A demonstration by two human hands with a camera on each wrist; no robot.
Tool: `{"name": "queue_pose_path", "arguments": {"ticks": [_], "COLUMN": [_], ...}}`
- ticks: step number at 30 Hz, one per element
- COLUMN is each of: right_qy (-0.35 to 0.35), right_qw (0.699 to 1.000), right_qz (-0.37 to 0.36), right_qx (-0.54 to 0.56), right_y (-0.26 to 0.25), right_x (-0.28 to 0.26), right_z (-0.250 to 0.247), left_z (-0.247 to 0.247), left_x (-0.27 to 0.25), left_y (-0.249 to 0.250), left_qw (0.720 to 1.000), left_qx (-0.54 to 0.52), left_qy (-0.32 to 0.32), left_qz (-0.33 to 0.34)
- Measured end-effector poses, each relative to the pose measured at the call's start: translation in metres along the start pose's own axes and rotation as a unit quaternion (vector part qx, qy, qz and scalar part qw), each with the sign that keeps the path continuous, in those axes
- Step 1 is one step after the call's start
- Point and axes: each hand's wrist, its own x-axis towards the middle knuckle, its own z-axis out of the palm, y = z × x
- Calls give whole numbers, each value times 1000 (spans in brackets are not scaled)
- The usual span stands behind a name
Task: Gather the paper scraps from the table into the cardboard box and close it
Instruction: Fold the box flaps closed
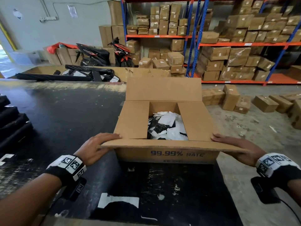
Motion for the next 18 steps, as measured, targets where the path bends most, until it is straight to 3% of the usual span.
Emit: {"name": "queue_pose_path", "arguments": {"ticks": [4, 8, 11, 14, 18], "right_qy": [140, 220, 231, 226, 201], "right_qw": [968, 946, 941, 931, 937], "right_qz": [118, 182, 214, 246, 240], "right_qx": [171, 154, 126, 146, 153], "right_y": [-12, -14, -23, -22, -18], "right_x": [1, 11, 23, 34, 40], "right_z": [8, 18, 26, 33, 24], "left_z": [-4, -2, 7, 24, 49], "left_x": [0, 17, 36, 56, 93], "left_y": [12, 16, 30, 49, 90], "left_qw": [987, 969, 943, 945, 984], "left_qx": [-46, -43, -16, 57, 108], "left_qy": [113, 145, 229, 261, 116], "left_qz": [-108, -195, -242, -188, -84]}}
